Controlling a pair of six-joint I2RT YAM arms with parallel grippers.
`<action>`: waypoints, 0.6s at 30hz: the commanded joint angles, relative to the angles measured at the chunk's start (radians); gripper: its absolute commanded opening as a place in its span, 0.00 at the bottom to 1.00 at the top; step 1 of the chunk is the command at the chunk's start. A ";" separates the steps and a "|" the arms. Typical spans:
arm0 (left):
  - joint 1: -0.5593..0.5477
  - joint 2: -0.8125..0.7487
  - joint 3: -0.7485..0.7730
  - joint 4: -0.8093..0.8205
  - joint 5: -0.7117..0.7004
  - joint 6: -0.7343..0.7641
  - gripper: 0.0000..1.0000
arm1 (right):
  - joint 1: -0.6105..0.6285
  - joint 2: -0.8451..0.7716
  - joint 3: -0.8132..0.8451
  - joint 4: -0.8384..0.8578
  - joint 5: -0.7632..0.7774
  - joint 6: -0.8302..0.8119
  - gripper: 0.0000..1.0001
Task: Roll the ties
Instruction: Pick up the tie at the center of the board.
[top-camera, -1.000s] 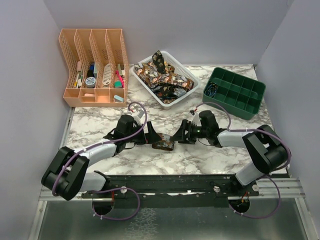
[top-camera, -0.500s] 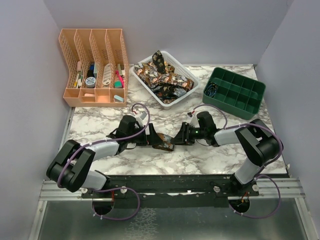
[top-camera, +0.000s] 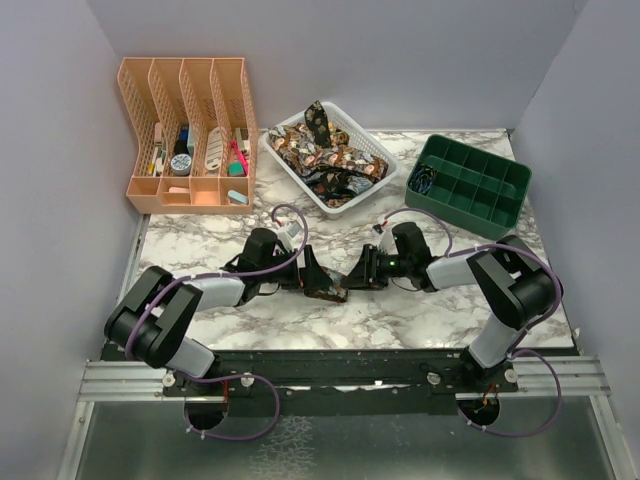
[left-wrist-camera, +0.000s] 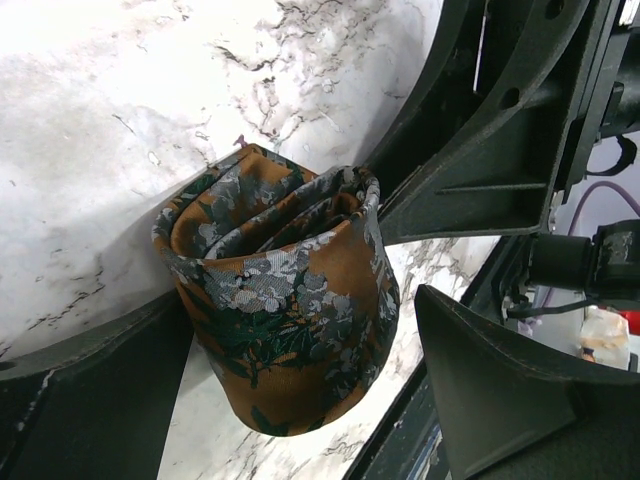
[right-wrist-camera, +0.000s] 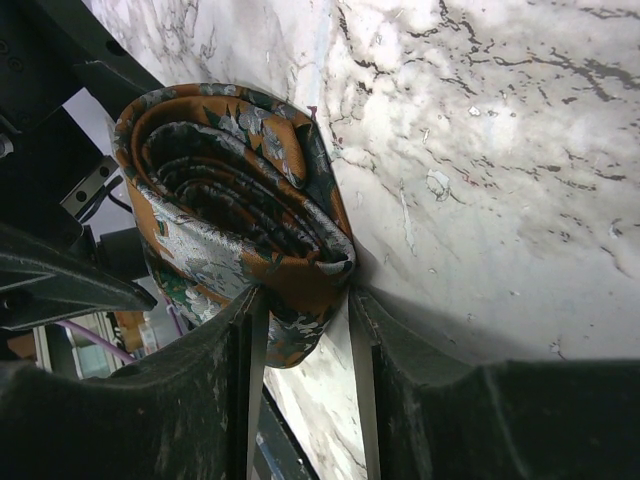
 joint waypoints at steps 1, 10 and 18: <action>-0.009 0.025 -0.021 -0.009 0.052 0.021 0.90 | 0.004 0.038 -0.002 -0.065 0.063 -0.049 0.43; -0.009 0.038 -0.029 -0.052 0.040 -0.012 0.91 | 0.003 0.031 -0.005 -0.070 0.067 -0.045 0.43; -0.009 -0.015 0.025 -0.277 -0.113 0.035 0.91 | 0.003 0.016 -0.001 -0.092 0.077 -0.049 0.42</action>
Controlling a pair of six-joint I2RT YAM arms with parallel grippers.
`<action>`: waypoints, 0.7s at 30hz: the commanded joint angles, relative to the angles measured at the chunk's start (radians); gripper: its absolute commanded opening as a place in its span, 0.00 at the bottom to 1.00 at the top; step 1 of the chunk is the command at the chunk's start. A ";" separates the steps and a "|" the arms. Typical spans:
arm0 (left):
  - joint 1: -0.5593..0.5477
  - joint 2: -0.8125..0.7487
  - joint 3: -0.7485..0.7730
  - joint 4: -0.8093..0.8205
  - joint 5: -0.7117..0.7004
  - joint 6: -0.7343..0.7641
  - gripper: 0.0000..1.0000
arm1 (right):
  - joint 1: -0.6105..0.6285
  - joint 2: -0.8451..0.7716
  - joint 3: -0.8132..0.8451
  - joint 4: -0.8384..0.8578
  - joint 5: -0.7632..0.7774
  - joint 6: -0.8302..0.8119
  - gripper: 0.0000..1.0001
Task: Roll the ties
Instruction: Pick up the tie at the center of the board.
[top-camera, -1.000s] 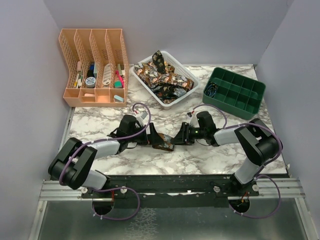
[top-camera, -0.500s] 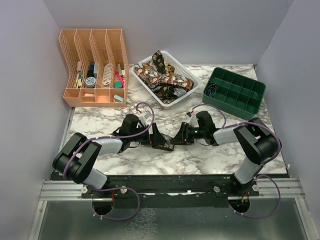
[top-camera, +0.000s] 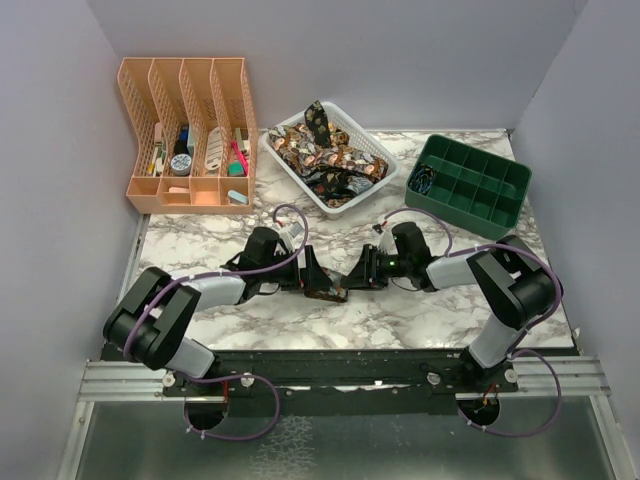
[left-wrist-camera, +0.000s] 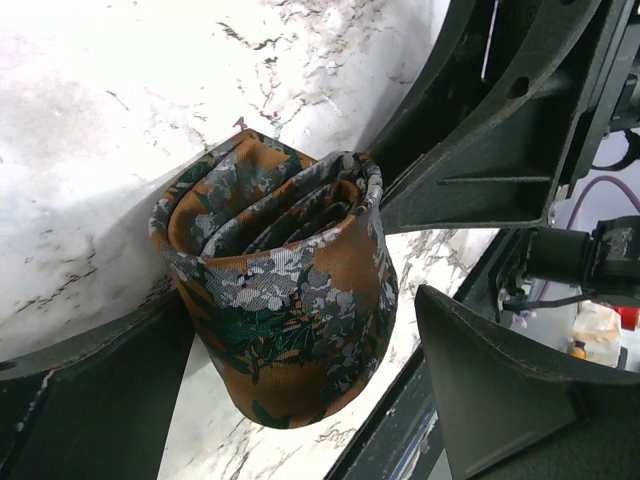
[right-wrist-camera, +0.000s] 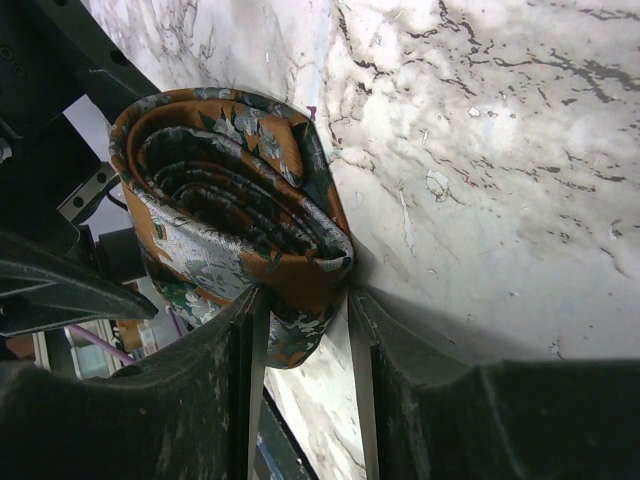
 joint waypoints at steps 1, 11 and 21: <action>-0.006 -0.024 0.015 -0.246 -0.142 0.038 0.91 | 0.003 0.015 -0.001 -0.093 0.077 -0.045 0.43; -0.011 -0.013 0.020 -0.175 -0.058 0.015 0.83 | 0.003 0.002 0.002 -0.112 0.087 -0.045 0.42; -0.051 0.058 -0.008 -0.056 -0.001 -0.026 0.77 | 0.003 0.011 0.002 -0.125 0.108 -0.049 0.43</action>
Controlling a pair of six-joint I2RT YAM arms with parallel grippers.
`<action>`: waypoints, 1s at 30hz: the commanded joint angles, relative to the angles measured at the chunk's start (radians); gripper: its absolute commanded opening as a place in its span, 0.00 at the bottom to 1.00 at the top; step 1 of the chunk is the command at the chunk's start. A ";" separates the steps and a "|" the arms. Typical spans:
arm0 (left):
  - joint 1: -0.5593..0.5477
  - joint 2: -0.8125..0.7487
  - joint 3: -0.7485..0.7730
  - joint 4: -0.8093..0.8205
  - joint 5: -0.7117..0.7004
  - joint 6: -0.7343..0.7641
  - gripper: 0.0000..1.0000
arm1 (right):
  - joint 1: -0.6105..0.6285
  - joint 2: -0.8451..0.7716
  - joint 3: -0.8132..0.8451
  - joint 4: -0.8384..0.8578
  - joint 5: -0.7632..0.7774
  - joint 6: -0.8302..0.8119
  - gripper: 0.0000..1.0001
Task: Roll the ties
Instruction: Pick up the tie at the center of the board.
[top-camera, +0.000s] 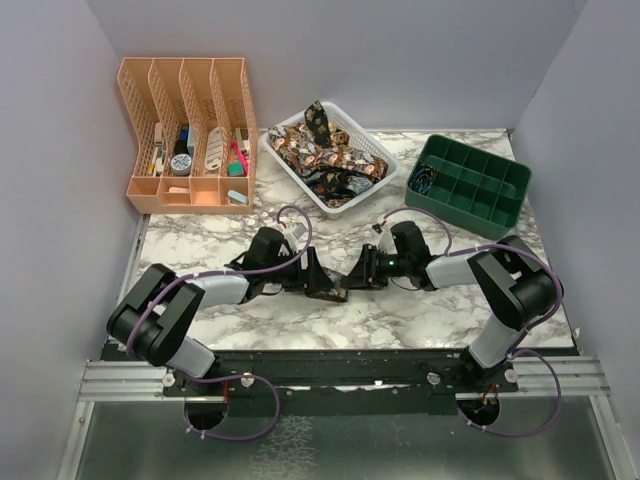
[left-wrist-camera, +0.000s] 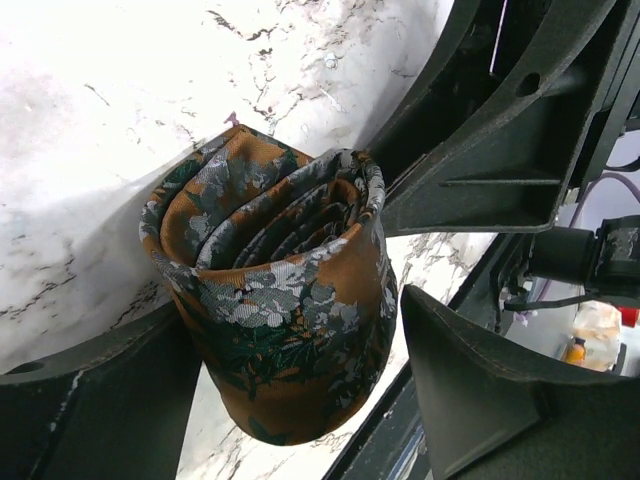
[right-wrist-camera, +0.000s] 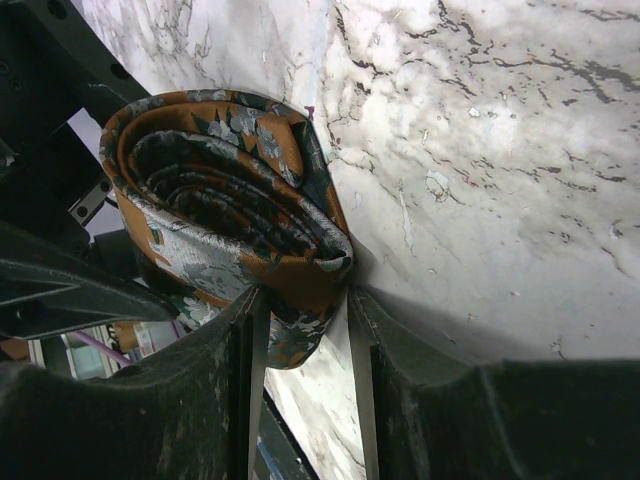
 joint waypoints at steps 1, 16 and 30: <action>-0.024 0.059 -0.031 -0.006 0.024 -0.016 0.76 | 0.003 0.019 -0.012 -0.089 0.096 -0.037 0.43; -0.072 0.086 -0.002 0.025 0.013 0.019 0.56 | 0.003 0.024 -0.025 -0.069 0.088 -0.025 0.42; -0.072 -0.018 -0.033 0.051 -0.023 0.094 0.20 | 0.003 -0.173 0.040 -0.182 0.015 -0.299 0.67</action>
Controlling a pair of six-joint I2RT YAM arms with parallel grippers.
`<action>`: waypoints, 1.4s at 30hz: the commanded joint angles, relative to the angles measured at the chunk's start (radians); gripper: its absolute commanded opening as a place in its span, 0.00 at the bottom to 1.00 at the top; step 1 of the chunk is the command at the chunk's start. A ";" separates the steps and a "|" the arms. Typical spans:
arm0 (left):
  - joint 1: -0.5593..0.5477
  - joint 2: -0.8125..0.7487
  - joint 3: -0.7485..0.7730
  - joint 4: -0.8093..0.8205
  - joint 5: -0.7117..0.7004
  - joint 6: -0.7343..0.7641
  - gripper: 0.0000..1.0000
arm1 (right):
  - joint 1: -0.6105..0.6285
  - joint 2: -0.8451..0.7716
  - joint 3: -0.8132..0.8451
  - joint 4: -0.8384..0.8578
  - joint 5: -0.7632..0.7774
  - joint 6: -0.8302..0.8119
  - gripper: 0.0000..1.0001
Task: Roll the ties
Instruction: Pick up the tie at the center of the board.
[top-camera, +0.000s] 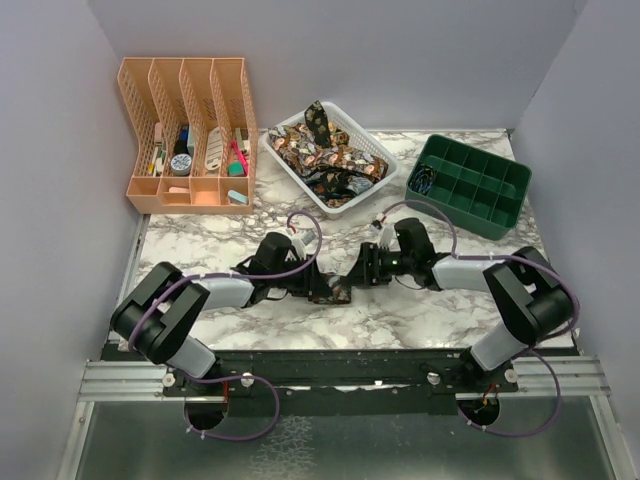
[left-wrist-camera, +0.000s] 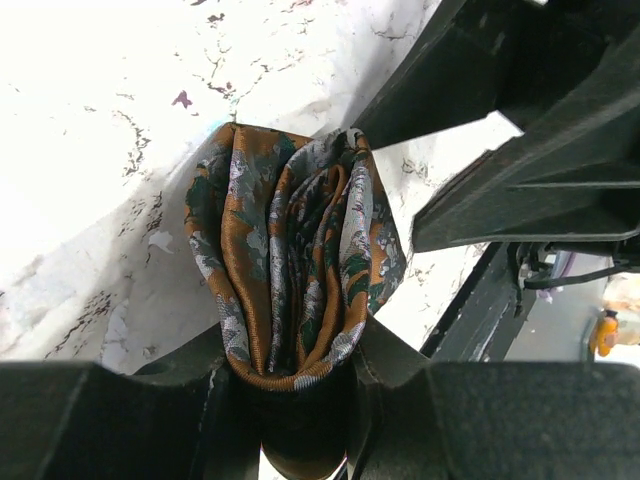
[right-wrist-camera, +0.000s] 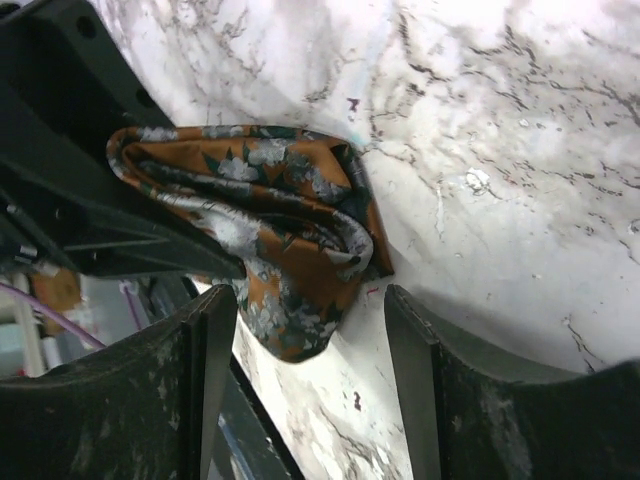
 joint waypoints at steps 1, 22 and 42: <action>-0.006 -0.070 -0.032 -0.002 -0.015 0.077 0.19 | 0.001 -0.120 0.037 -0.125 0.036 -0.215 0.68; -0.068 -0.338 -0.134 0.035 -0.016 0.489 0.00 | 0.036 -0.005 0.377 -0.607 -0.414 -1.292 0.95; -0.112 -0.396 -0.139 0.033 -0.053 0.572 0.00 | 0.148 0.156 0.503 -0.810 -0.420 -1.461 1.00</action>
